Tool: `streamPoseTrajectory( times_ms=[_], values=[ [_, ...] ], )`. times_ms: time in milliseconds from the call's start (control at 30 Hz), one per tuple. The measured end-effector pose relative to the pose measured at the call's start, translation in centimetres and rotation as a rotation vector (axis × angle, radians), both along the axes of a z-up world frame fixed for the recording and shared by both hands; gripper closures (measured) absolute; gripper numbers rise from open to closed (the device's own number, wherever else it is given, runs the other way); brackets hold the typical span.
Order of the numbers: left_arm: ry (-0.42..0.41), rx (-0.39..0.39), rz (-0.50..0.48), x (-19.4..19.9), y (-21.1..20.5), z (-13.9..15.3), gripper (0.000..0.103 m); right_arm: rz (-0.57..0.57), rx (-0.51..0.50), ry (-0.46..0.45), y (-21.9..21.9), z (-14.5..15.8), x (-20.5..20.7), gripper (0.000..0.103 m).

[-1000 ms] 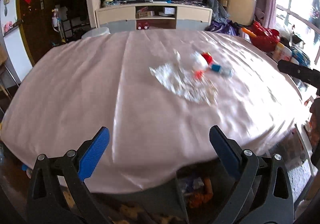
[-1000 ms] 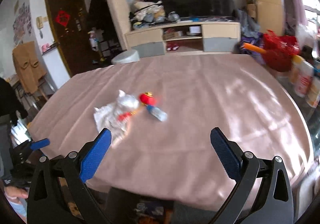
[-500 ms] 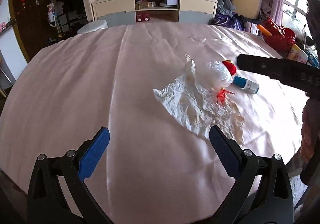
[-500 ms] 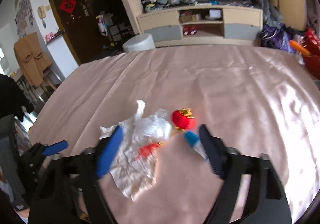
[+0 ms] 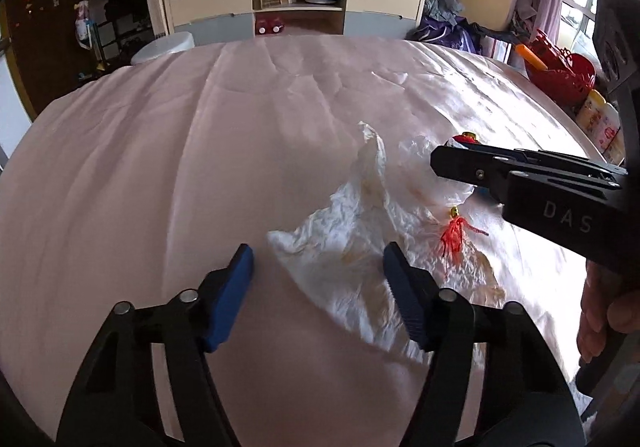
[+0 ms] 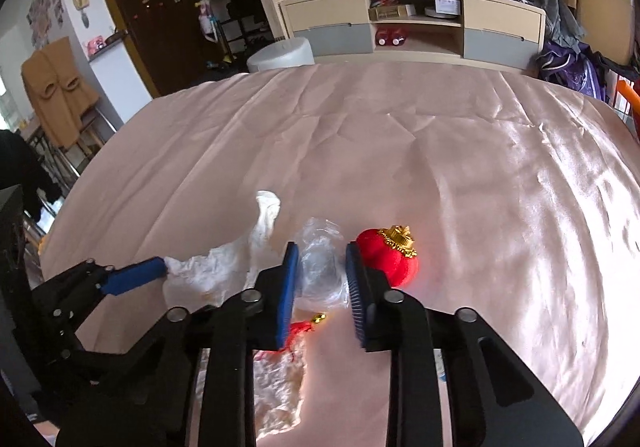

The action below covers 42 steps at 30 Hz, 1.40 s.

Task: Collect trash
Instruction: 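Grasp a clear plastic bag with the right tool while the left grasps the white tissue, then carry the clear bag and tissue to the bin and open both tools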

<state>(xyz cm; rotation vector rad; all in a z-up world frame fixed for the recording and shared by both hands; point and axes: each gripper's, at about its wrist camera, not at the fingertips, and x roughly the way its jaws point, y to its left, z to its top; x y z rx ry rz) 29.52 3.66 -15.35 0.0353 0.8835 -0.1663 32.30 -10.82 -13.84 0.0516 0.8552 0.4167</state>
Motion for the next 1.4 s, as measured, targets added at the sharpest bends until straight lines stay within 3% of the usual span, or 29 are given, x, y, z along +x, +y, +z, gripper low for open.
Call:
streamPoseTrajectory(
  times_ms=[67,133,267,400,567,867,1167,1400],
  values=[
    [-0.002,-0.015,-0.012,0.0,-0.4,0.1,0.055,-0.003,-0.001,-0.007,-0.4,0.3,0.1,0.083],
    [0.0,-0.022,-0.022,0.0,-0.7,0.1,0.078,-0.007,0.005,-0.017,-0.8,0.7,-0.2,0.084],
    [0.01,-0.016,-0.052,-0.3,-1.6,0.3,0.101,-0.014,0.012,-0.046,-1.6,1.9,-0.8,0.084],
    [-0.035,0.006,-0.035,-1.3,-1.7,2.1,0.102,-0.026,0.016,-0.08,-2.8,3.7,-1.9,0.084],
    [-0.127,0.021,-0.004,-3.2,-1.4,6.8,0.102,-0.035,0.023,-0.115,-3.7,5.8,-3.2,0.084],
    [-0.268,0.059,0.011,-10.0,-2.5,14.4,0.102,-0.041,0.032,-0.218,-5.1,10.8,-8.9,0.084],
    [-0.332,0.074,-0.015,-17.5,-4.2,17.8,0.102,-0.058,0.026,-0.312,-7.6,14.1,-16.5,0.084],
    [-0.336,0.061,-0.053,-23.1,-5.4,16.5,0.102,-0.045,0.025,-0.334,-9.2,13.1,-22.2,0.084]
  ],
)
